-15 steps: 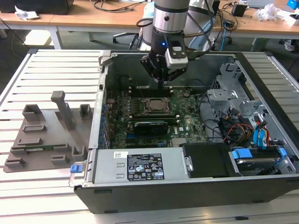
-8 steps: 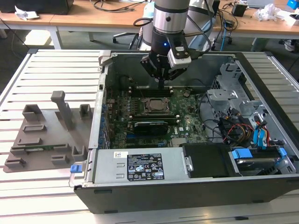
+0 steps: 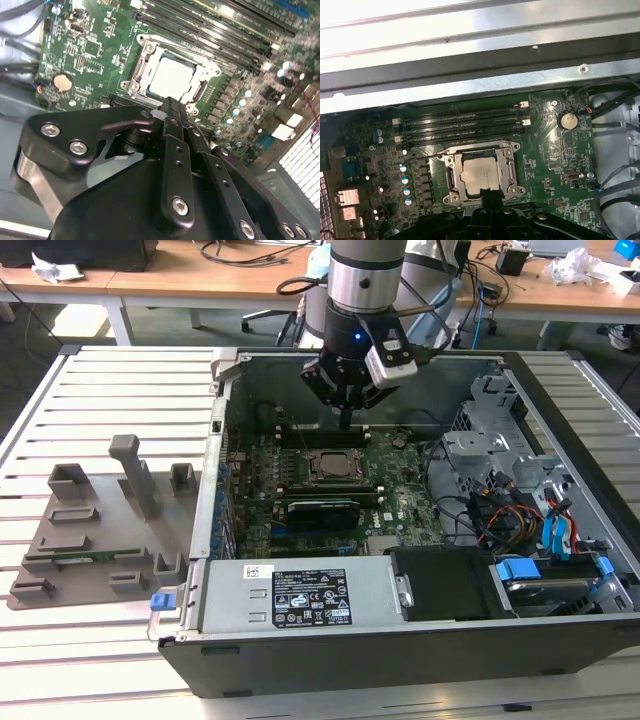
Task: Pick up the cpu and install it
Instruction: 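Install the first cpu locking lever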
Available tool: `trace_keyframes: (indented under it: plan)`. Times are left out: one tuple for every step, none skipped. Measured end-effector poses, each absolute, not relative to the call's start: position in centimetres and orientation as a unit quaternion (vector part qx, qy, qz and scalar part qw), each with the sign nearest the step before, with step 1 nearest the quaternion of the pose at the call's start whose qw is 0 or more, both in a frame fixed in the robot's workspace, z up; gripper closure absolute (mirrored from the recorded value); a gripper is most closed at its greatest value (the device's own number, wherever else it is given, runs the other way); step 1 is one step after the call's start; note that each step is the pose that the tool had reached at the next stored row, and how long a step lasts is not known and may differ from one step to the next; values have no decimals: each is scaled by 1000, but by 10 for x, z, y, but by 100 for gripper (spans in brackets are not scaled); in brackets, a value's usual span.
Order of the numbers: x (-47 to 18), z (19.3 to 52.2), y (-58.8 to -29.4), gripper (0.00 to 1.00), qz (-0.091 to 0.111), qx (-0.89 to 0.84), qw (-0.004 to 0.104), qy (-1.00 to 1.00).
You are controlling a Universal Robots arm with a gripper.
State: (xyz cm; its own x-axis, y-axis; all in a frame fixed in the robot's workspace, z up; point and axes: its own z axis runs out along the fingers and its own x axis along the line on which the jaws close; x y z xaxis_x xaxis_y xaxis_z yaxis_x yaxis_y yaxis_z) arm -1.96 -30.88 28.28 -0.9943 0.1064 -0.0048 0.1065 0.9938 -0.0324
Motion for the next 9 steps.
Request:
trace_keyframes:
  plan:
    - [-20,283,-309,89,-12,35,2,999]
    - [-20,283,-309,89,-9,28,2,1000]
    - [-20,283,-309,89,-9,21,2,1000]
    - [-20,283,-309,89,-9,13,2,1000]
    - [-20,283,-309,89,-9,0,2,1000]
    - [-20,283,-309,89,-9,-17,2,1000]
    - [-20,283,-309,89,-9,-34,2,999]
    - [-20,283,-309,89,-10,-44,2,999]
    - [-20,283,-309,89,-10,-47,2,999]
